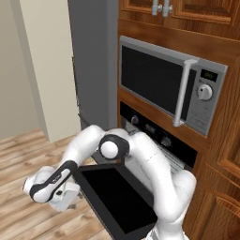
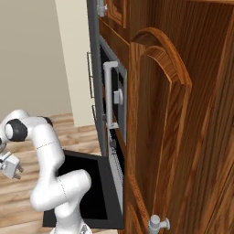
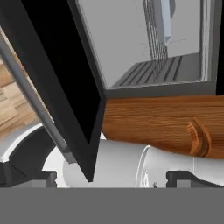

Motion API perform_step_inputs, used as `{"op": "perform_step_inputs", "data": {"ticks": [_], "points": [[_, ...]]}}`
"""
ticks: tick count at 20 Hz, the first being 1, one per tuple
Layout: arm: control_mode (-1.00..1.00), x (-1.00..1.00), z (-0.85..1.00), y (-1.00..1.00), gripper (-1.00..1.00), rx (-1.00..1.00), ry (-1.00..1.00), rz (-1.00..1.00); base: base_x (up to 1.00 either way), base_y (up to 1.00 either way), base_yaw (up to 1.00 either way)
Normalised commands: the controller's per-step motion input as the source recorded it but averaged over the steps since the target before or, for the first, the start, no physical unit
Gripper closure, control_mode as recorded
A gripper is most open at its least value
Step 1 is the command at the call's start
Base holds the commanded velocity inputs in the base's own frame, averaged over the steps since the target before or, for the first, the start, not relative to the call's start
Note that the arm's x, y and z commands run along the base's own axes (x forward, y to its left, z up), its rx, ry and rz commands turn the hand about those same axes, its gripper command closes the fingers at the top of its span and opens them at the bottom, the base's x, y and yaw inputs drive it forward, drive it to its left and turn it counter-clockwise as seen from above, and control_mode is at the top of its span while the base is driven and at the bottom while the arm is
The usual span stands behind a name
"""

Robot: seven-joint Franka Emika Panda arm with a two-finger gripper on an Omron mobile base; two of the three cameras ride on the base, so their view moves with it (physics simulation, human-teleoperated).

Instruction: Take the baked cake out of the oven and place it on the plate for cooling. Then close the oven door.

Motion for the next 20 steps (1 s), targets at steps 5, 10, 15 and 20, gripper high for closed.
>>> {"op": "perform_step_inputs", "data": {"ticks": [5, 10, 15, 20], "points": [[-1.00, 0.16, -0.49, 0.14, -1.00, -0.17, 0.00, -0.16, 0.00, 0.00, 0.00], [-1.00, 0.10, -0.58, 0.00, -1.00, -0.16, 0.00, -0.05, 0.00, 0.00, 0.00], [-1.00, 0.00, -0.43, -0.02, -1.00, -0.05, 0.00, 0.07, 0.00, 0.00, 0.00], [-1.00, 0.13, -0.35, 0.00, -1.00, 0.00, 0.00, 0.18, 0.00, 0.00, 0.00]]}}
